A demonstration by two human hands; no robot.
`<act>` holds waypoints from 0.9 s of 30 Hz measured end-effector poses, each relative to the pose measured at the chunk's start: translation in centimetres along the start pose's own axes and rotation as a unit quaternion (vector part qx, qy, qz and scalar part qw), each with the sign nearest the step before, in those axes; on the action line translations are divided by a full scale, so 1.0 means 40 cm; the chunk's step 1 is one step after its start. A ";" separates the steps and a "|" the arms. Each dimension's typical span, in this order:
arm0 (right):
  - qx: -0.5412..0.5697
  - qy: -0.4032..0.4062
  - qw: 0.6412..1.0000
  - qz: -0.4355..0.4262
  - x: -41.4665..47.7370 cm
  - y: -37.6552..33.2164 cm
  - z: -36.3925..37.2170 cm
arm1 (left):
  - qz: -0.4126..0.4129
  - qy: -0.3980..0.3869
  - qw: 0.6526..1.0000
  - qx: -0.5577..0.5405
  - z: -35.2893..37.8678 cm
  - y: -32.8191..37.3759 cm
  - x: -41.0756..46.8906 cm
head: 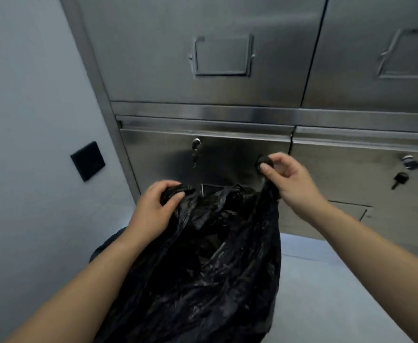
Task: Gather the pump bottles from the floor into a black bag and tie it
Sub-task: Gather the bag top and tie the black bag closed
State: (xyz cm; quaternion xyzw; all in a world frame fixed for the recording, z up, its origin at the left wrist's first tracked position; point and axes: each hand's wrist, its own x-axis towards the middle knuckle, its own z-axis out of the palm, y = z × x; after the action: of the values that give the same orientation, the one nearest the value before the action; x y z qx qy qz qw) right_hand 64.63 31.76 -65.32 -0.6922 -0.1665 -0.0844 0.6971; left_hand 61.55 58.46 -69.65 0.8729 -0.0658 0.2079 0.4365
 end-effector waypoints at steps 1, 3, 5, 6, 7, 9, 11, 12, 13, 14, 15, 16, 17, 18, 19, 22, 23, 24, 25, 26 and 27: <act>0.009 0.024 1.000 -0.018 0.024 -0.052 -0.018 | 0.003 0.029 0.999 -0.026 -0.012 0.040 0.027; 0.041 0.045 0.997 -0.054 0.062 -0.149 -0.046 | 0.029 0.076 0.995 -0.062 -0.042 0.120 0.078; 0.069 0.040 0.993 -0.090 0.083 -0.212 -0.058 | 0.068 0.094 0.991 -0.072 -0.069 0.183 0.111; 0.075 0.033 0.991 -0.103 0.089 -0.225 -0.052 | 0.082 0.095 0.989 -0.077 -0.075 0.202 0.115; 0.075 0.029 0.991 -0.108 0.090 -0.221 -0.041 | 0.091 0.096 0.988 -0.080 -0.070 0.209 0.112; 0.065 0.030 0.993 -0.097 0.086 -0.160 -0.005 | 0.086 0.099 0.989 -0.064 -0.031 0.178 0.087; 0.053 0.015 0.996 -0.065 0.060 -0.050 0.039 | 0.040 0.091 0.995 -0.026 0.036 0.097 0.036; 0.049 0.002 0.998 -0.047 0.042 0.010 0.060 | 0.005 0.081 0.997 -0.017 0.071 0.049 0.005; 0.049 -0.007 0.998 -0.028 0.022 0.066 0.076 | -0.033 0.069 0.997 -0.016 0.102 0.003 -0.029; 0.056 -0.008 0.998 -0.011 0.003 0.117 0.087 | -0.062 0.059 0.996 -0.020 0.127 -0.038 -0.058; 0.067 -0.007 0.998 0.003 -0.012 0.163 0.094 | -0.074 0.053 0.996 -0.024 0.145 -0.071 -0.082; 0.072 -0.010 0.997 0.013 -0.024 0.202 0.098 | -0.075 0.044 0.996 -0.027 0.155 -0.096 -0.100; 0.064 -0.021 0.998 0.018 -0.035 0.233 0.102 | -0.072 0.027 0.997 -0.031 0.162 -0.112 -0.113; 0.050 -0.037 0.998 0.020 -0.043 0.258 0.107 | -0.066 0.003 0.997 -0.035 0.165 -0.121 -0.121; 0.039 -0.051 0.998 0.025 -0.052 0.275 0.114 | -0.061 -0.018 0.997 -0.042 0.167 -0.125 -0.127; 0.047 -0.071 0.995 0.059 -0.082 0.297 0.134 | -0.087 -0.017 0.991 -0.095 0.170 -0.115 -0.136; 0.051 -0.075 0.993 0.069 -0.090 0.301 0.140 | -0.105 -0.003 0.988 -0.116 0.174 -0.109 -0.136; 0.049 -0.077 0.993 0.074 -0.096 0.306 0.143 | -0.124 0.011 0.983 -0.134 0.181 -0.103 -0.135; 0.043 -0.077 0.993 0.074 -0.099 0.313 0.145 | -0.138 0.018 0.979 -0.146 0.190 -0.098 -0.134; 0.036 -0.076 0.994 0.071 -0.101 0.319 0.147 | -0.145 0.018 0.978 -0.152 0.200 -0.095 -0.135; 0.031 -0.073 0.995 0.067 -0.100 0.325 0.148 | -0.143 0.012 0.978 -0.150 0.210 -0.091 -0.136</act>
State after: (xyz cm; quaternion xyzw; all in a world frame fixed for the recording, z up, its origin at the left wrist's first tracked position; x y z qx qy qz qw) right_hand 64.74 37.56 -78.98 -0.6844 -0.1731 0.0182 0.7080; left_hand 60.25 53.69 -79.07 0.7951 0.0348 0.1414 0.5888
